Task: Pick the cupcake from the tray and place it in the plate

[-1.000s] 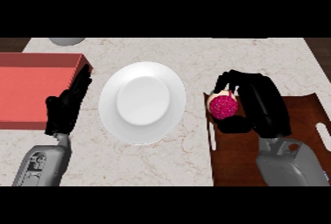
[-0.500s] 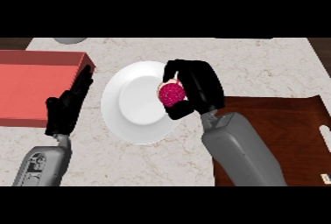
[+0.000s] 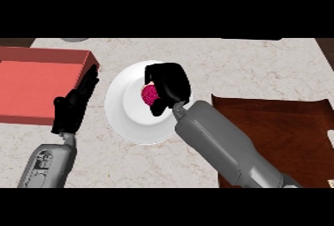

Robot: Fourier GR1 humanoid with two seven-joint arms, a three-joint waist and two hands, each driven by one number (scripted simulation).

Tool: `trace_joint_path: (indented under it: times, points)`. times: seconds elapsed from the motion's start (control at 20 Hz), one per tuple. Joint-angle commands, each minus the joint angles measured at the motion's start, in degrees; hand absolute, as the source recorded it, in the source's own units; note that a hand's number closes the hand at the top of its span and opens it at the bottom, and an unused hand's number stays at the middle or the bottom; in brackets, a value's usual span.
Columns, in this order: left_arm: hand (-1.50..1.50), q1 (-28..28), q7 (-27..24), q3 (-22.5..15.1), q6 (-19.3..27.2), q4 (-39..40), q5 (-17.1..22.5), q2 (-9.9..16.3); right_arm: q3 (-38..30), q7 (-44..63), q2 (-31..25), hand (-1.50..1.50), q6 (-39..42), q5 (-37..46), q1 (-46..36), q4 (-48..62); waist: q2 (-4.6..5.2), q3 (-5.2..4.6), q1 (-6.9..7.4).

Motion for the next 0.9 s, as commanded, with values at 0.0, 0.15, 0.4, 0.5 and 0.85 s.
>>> trace_joint_path:
  times: [0.0,0.15,0.4,0.5,0.85]
  points:
    - [0.0,-1.15,-2.33,-0.31,0.15,3.38,-0.68,-0.77,4.28,1.46,0.1,1.5,-7.25,-7.46,-1.61,9.48,0.57,0.0,1.49]
    - [0.0,-3.56,0.89,1.11,-1.89,1.4,0.76,1.53,4.09,1.43,0.1,-1.5,-4.93,-14.64,-5.23,13.19,0.52,0.03,1.96]
    - [0.0,-4.06,2.69,-2.08,0.43,0.45,-1.35,-2.12,9.04,-3.21,0.11,-1.5,-11.95,-23.1,-4.25,16.6,0.75,0.07,2.95]
    - [0.0,-3.87,1.08,-0.71,-0.91,0.93,-0.2,-0.76,10.33,-1.73,0.11,-1.5,-13.03,-26.85,-5.43,15.3,0.8,0.05,3.77]
    - [0.0,-1.88,-1.6,0.38,-0.37,2.49,-0.48,-0.33,1.84,-16.78,0.11,-1.5,-22.91,-37.5,-1.21,11.41,0.5,0.09,0.96]
